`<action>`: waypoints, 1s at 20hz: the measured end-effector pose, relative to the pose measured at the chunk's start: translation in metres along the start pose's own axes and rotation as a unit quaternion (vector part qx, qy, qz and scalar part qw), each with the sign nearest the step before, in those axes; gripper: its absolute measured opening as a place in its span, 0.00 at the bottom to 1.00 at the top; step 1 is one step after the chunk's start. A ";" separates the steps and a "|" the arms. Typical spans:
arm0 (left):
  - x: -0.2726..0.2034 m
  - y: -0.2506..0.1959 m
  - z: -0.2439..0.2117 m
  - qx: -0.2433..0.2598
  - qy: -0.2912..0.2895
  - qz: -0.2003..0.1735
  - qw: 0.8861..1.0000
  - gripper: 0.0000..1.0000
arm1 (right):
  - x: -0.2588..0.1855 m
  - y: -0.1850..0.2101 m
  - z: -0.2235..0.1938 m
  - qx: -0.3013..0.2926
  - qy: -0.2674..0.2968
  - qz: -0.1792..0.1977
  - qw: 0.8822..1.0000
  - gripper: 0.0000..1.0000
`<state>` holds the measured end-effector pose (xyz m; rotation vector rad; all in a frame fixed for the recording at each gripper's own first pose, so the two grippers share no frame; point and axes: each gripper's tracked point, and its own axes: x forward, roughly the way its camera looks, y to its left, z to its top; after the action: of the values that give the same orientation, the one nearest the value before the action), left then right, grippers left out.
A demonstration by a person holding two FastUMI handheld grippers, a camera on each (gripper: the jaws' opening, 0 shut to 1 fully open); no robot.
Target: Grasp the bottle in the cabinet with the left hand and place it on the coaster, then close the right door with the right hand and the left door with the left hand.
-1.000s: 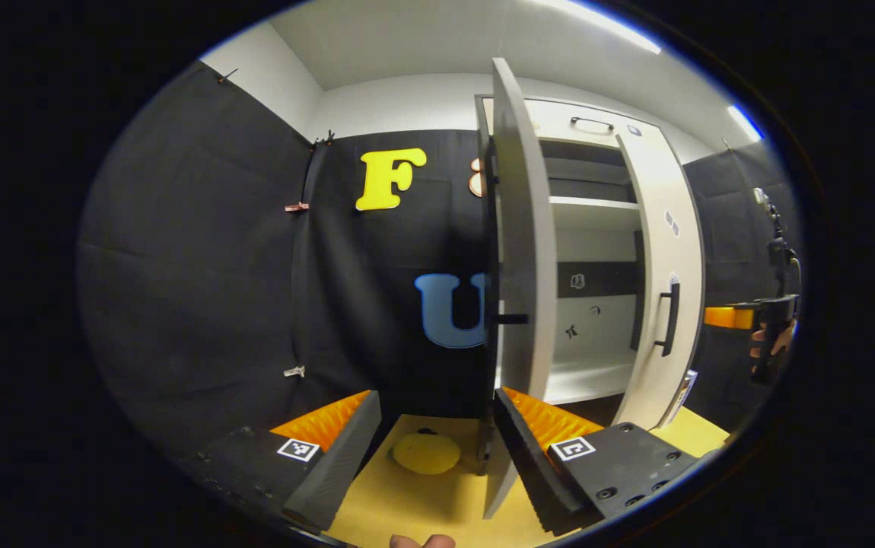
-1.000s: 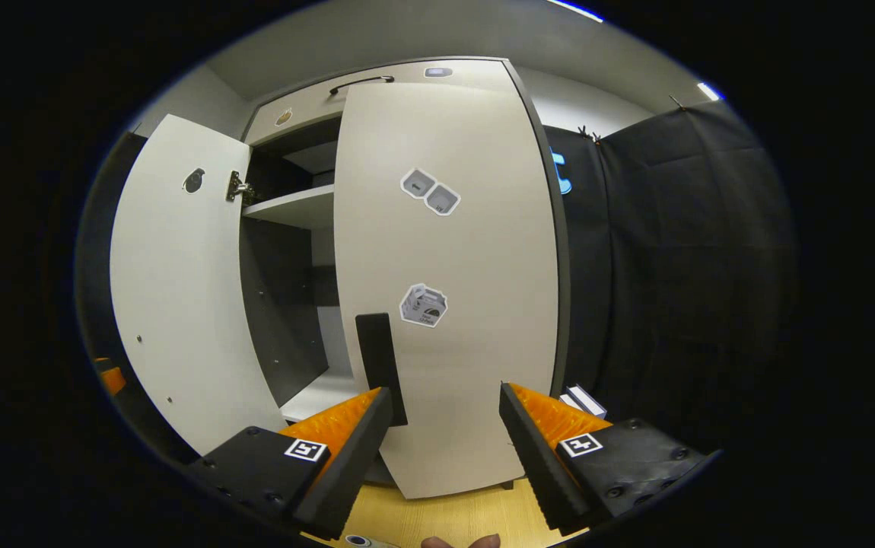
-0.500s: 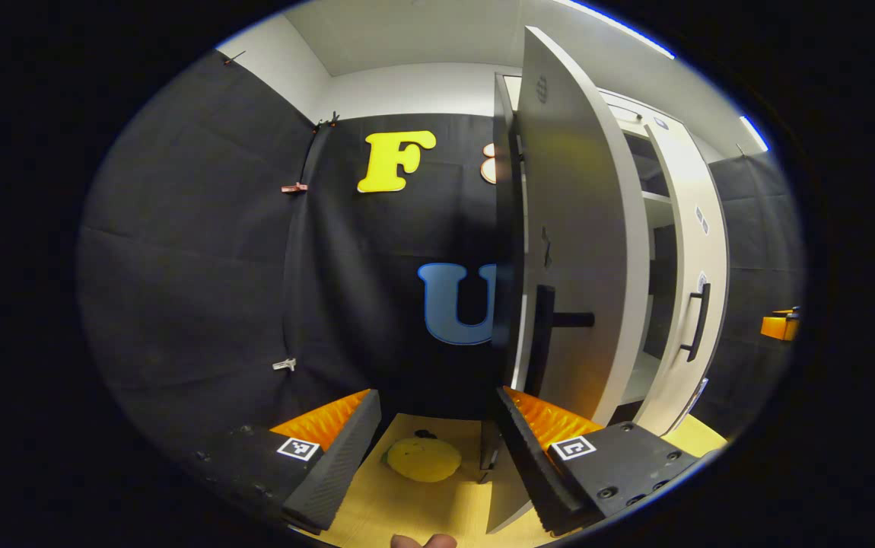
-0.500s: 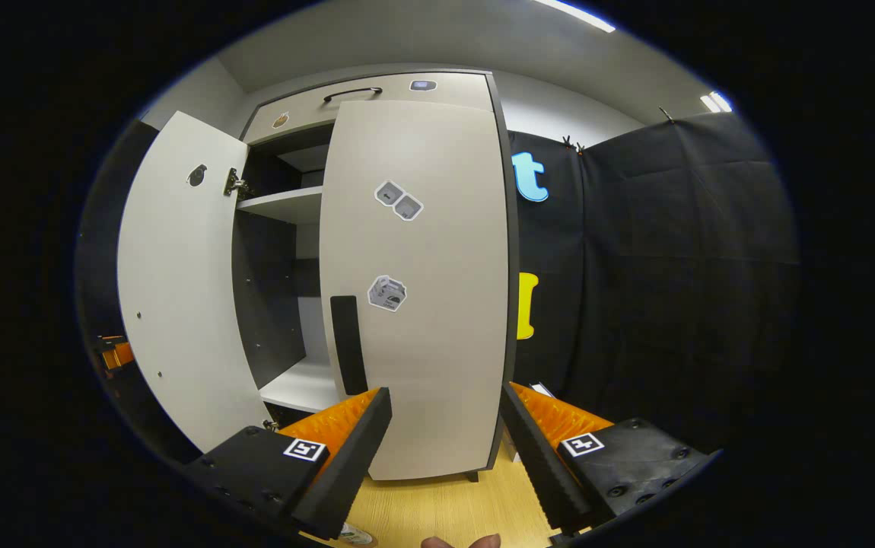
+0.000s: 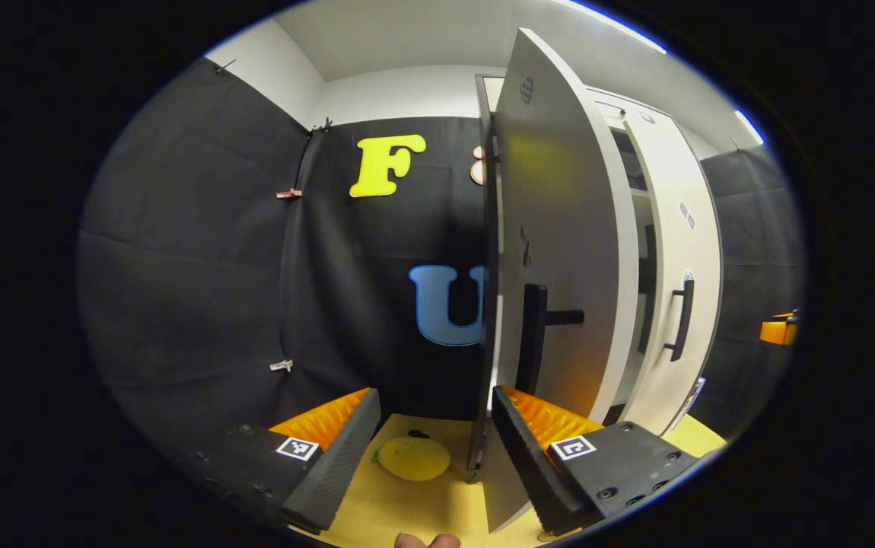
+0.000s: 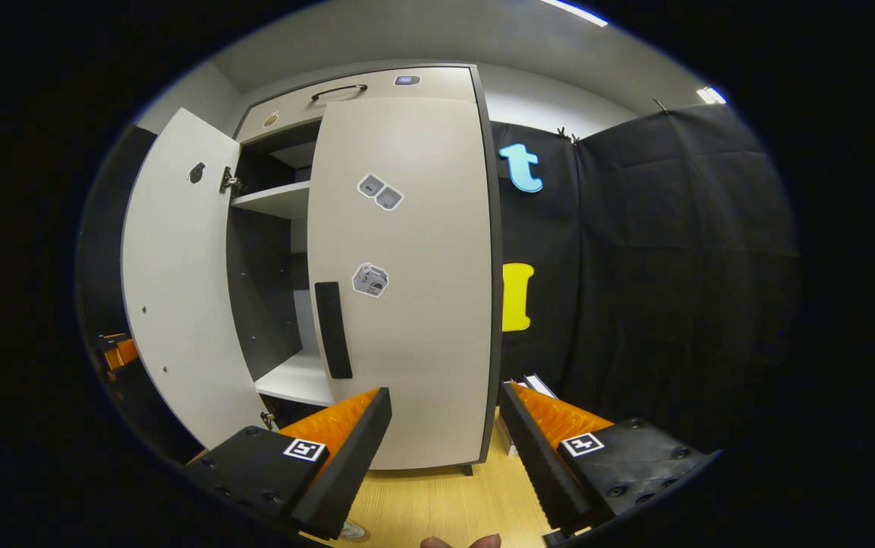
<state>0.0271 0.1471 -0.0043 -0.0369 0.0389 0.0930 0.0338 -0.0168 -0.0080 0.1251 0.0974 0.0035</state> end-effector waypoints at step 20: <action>0.061 -0.173 -0.013 -0.028 0.013 -0.085 0.996 0.97 | 0.002 -0.056 0.001 0.004 -0.002 0.000 1.000 0.96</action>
<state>0.1037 -0.0202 -0.0140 -0.0977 0.0597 -0.0775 0.0352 -0.0722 -0.0144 0.1335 0.0935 0.0032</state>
